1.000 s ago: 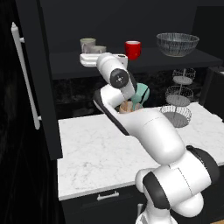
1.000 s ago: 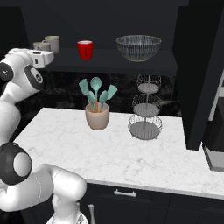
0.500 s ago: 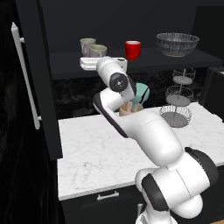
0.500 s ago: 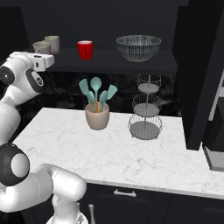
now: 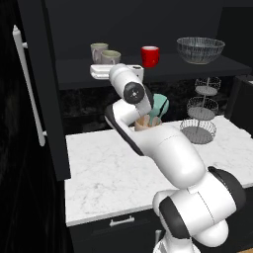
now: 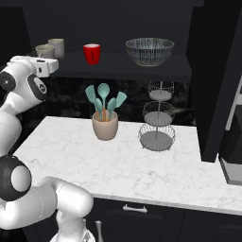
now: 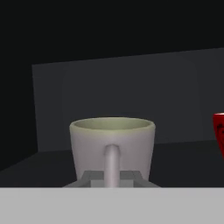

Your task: Gather all objects into one cabinet and sort the glasses and bowls to opposite sides.

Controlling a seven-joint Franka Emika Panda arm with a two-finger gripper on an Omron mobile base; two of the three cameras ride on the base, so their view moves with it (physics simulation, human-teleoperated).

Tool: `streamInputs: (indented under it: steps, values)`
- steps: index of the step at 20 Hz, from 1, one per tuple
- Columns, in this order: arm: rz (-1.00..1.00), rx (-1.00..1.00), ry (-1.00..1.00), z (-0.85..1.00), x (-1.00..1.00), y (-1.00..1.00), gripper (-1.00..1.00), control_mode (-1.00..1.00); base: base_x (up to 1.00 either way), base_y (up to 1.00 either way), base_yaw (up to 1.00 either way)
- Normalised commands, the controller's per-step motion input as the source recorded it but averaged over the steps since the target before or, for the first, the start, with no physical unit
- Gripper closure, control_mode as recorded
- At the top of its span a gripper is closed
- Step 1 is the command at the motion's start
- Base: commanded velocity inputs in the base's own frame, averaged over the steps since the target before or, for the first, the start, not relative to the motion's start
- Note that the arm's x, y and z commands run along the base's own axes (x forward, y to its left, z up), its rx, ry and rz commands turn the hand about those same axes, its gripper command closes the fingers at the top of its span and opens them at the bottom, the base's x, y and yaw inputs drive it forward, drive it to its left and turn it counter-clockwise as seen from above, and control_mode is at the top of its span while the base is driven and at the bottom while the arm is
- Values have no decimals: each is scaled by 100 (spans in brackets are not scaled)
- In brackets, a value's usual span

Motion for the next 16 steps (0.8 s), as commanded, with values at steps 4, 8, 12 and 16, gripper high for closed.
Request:
streamInputs:
  steps: [4,8,12,16]
  values:
    - [0,0,0,0,0,0,-100,-100,0,0,0]
    - [0,0,0,0,0,0,-100,-100,0,0,0]
    - [0,0,0,0,0,0,-100,-100,0,0,0]
    - [0,0,0,0,0,0,-100,-100,0,0,0]
